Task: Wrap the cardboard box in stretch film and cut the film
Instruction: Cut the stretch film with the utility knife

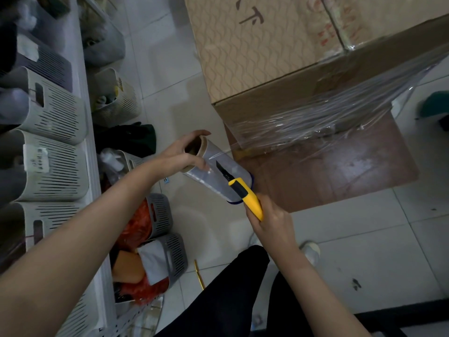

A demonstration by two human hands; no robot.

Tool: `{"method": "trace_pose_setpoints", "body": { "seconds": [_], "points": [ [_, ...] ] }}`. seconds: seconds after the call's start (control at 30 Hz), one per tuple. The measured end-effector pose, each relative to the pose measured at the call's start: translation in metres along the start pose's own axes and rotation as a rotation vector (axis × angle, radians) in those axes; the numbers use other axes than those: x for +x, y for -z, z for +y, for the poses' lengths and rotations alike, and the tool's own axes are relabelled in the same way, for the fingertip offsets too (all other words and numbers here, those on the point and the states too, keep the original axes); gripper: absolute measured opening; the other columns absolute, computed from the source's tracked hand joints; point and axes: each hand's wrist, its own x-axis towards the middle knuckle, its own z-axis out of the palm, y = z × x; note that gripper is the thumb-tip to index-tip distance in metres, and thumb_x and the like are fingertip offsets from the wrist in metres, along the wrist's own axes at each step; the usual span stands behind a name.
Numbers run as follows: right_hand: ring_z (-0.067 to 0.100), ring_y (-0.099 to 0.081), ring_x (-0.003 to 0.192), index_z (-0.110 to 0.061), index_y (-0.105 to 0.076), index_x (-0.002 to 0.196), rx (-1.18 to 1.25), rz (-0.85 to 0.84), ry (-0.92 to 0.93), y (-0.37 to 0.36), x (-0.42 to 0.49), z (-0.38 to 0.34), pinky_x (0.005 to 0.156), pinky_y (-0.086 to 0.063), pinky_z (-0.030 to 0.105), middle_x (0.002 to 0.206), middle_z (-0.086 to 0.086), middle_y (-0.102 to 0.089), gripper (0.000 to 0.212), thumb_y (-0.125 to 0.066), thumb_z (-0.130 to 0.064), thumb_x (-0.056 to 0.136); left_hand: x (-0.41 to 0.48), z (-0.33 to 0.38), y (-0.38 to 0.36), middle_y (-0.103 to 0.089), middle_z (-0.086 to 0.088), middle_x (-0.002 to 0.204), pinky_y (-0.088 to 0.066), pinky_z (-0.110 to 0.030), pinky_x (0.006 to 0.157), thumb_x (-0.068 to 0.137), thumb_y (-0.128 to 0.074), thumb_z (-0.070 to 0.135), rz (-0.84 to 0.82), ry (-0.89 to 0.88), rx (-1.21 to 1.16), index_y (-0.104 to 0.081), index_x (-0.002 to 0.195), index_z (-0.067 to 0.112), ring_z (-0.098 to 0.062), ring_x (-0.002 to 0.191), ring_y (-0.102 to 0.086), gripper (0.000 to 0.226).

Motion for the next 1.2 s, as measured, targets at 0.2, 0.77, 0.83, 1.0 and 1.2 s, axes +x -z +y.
{"method": "trace_pose_setpoints", "body": {
  "seconds": [0.2,0.77,0.83,1.0,1.2],
  "points": [
    [0.018,-0.052,0.043,-0.007,-0.061,0.091,0.018,-0.014,-0.028,-0.0028,0.0008,-0.0007,0.041,-0.032,0.020,0.059,0.003,-0.057,0.030,-0.053,-0.035,0.086,-0.0020,0.0017,-0.0004,-0.042,0.012,0.107,-0.038,-0.023,0.073,0.059,-0.069,0.030,0.008,0.001,-0.012,-0.041,0.134,0.035,-0.015,0.103,-0.042,0.080],
    [0.016,-0.050,0.044,-0.006,-0.061,0.092,0.002,0.003,-0.023,-0.0034,0.0031,-0.0005,0.046,-0.027,0.016,0.060,0.002,-0.057,0.025,-0.062,-0.030,0.083,0.0019,0.0005,0.0008,-0.044,0.005,0.115,-0.040,-0.028,0.075,0.058,-0.069,0.031,-0.001,0.011,0.012,-0.042,0.130,0.039,-0.012,0.098,-0.046,0.077],
    [0.018,-0.052,0.043,-0.006,-0.062,0.092,-0.013,0.003,-0.028,-0.0056,0.0043,0.0002,0.045,-0.027,0.016,0.059,0.003,-0.058,0.024,-0.067,-0.026,0.080,0.0021,-0.0002,0.0011,-0.045,0.001,0.120,-0.040,-0.027,0.077,0.057,-0.070,0.030,0.007,0.006,0.007,-0.043,0.131,0.037,-0.016,0.103,-0.046,0.079],
    [0.018,-0.052,0.043,-0.005,-0.063,0.093,-0.013,0.026,-0.009,-0.0080,0.0038,0.0011,0.046,-0.028,0.016,0.060,0.003,-0.058,0.029,-0.056,-0.032,0.084,0.0010,0.0018,0.0008,-0.044,0.001,0.118,-0.039,-0.025,0.075,0.057,-0.069,0.029,0.010,-0.001,0.001,-0.043,0.132,0.033,-0.015,0.101,-0.046,0.080],
    [0.017,-0.053,0.045,-0.005,-0.062,0.093,0.007,0.029,-0.005,-0.0093,-0.0017,0.0005,0.046,-0.030,0.017,0.061,0.004,-0.059,0.030,-0.055,-0.033,0.086,0.0003,0.0020,0.0009,-0.041,0.003,0.119,-0.039,-0.025,0.075,0.058,-0.068,0.032,-0.003,0.000,0.011,-0.040,0.134,0.033,-0.017,0.105,-0.044,0.081]
  ]
}}
